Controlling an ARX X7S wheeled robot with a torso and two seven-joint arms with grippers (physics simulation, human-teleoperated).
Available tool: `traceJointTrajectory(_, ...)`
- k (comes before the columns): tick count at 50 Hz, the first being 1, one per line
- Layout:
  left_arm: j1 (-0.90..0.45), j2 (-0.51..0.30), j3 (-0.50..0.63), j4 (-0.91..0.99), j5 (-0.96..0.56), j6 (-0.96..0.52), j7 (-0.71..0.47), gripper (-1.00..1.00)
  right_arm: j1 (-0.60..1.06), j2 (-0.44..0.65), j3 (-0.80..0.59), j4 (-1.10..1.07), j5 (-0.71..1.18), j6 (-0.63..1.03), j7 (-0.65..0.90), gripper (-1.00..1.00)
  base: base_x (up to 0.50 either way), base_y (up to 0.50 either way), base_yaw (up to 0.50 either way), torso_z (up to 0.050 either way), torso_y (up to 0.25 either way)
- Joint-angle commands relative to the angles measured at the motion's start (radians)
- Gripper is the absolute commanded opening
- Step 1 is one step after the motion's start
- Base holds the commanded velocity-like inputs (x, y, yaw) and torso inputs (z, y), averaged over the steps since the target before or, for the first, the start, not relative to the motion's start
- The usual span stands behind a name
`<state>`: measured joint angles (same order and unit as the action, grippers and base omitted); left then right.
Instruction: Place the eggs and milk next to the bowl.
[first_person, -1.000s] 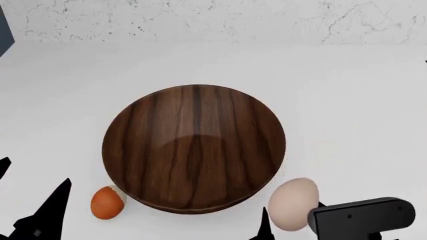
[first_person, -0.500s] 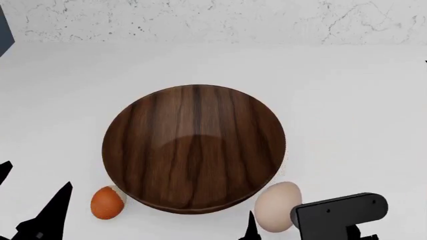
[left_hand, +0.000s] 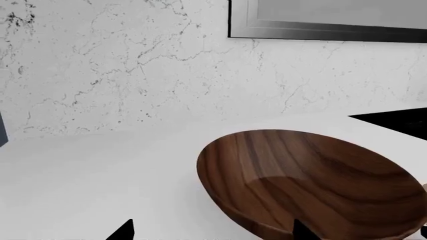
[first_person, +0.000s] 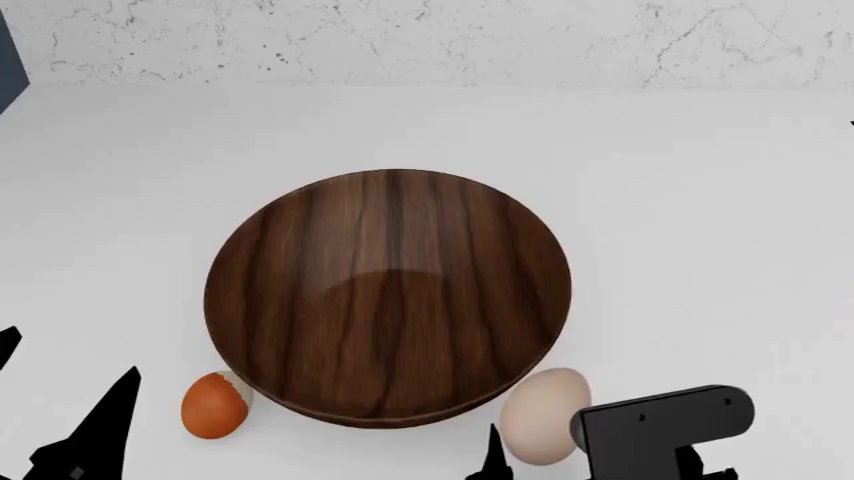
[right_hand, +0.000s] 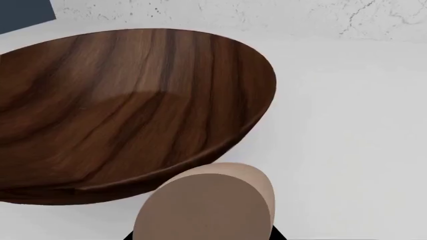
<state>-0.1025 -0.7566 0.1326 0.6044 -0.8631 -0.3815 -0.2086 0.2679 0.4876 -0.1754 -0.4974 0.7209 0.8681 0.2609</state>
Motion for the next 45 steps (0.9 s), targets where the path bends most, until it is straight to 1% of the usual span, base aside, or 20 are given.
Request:
traceJointTrajectory(1, 0.000, 0.002, 0.002, -0.013, 0.007, 0.005, 0.004, 1.00, 0.002, -0.007, -0.013, 0.027, -0.039, -0.020, -0.028, -1.00, 0.00, 0.00, 0.00, 0.000, 0.000)
traceJointTrajectory(14, 0.001, 0.001, 0.008, -0.009, 0.011, 0.001, -0.003, 1.00, -0.007, -0.017, -0.026, 0.076, -0.057, -0.062, -0.048, -1.00, 0.00, 0.00, 0.00, 0.000, 0.000)
traceJointTrajectory(24, 0.002, -0.006, 0.007, 0.033, -0.009, -0.024, -0.039, 1.00, -0.018, -0.022, -0.028, 0.103, -0.065, -0.089, -0.059, -1.00, 0.00, 0.00, 0.00, 0.000, 0.000)
traceJointTrajectory(45, 0.005, -0.009, 0.006, 0.017, -0.005, -0.015, -0.029, 1.00, -0.009, -0.040, -0.055, 0.171, -0.084, -0.131, -0.087, -1.00, 0.00, 0.00, 0.00, 0.000, 0.000)
